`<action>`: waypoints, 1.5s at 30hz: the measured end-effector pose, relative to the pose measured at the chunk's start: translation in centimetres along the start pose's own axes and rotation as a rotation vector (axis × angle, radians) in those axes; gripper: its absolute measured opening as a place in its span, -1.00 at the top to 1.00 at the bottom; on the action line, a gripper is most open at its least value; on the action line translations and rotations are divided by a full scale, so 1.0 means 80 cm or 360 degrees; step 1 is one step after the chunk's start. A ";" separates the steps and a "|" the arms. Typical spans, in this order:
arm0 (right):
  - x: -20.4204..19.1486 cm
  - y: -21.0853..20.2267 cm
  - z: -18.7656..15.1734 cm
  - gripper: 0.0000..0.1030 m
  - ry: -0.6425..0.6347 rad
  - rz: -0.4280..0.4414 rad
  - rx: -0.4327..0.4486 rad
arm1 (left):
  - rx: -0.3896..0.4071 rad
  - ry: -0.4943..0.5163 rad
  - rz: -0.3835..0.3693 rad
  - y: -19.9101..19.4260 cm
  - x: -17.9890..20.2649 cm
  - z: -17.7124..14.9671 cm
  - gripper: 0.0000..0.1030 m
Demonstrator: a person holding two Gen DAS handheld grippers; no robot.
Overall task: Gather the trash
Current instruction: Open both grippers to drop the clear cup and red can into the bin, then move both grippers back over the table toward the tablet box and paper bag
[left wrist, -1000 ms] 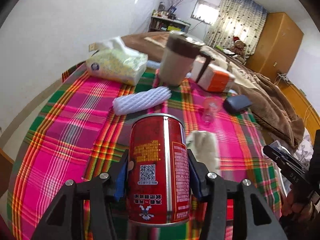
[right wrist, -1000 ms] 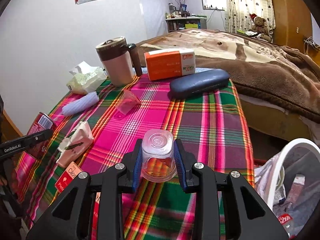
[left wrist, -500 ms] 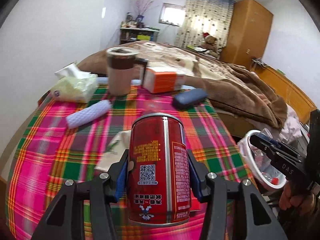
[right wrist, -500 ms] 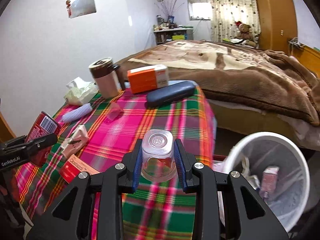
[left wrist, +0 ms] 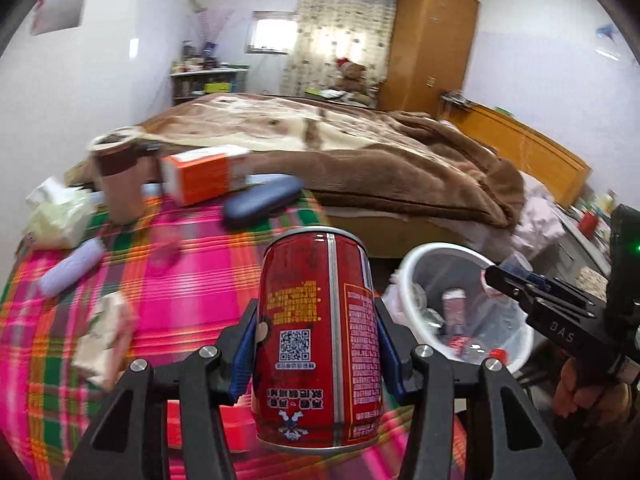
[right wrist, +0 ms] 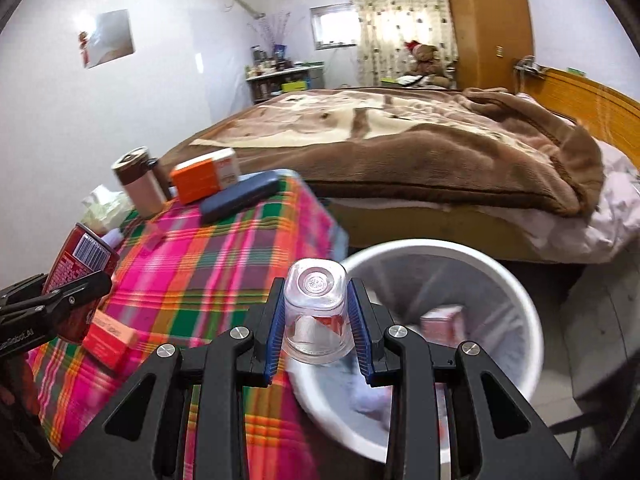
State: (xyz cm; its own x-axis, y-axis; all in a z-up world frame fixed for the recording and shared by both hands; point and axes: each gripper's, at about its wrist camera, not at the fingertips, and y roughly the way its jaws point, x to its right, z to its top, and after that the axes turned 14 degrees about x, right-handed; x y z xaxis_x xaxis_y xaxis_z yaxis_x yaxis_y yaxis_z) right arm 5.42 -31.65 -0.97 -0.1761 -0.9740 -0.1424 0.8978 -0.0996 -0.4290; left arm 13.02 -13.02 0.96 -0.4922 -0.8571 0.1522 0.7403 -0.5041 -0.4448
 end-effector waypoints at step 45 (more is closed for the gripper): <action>0.120 -0.003 -0.036 -0.32 0.0155 -0.0274 -0.0127 | -0.0162 0.0057 -0.0284 0.099 0.150 -0.034 -0.26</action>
State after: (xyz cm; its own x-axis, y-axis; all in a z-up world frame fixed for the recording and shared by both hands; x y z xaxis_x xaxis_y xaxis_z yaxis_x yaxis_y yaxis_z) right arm 2.39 -40.37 -4.77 -0.3658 -0.9194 -0.1445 0.8170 -0.2428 -0.5231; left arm 11.77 -27.01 -3.12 -0.6287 -0.7499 0.2057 0.5908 -0.6327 -0.5006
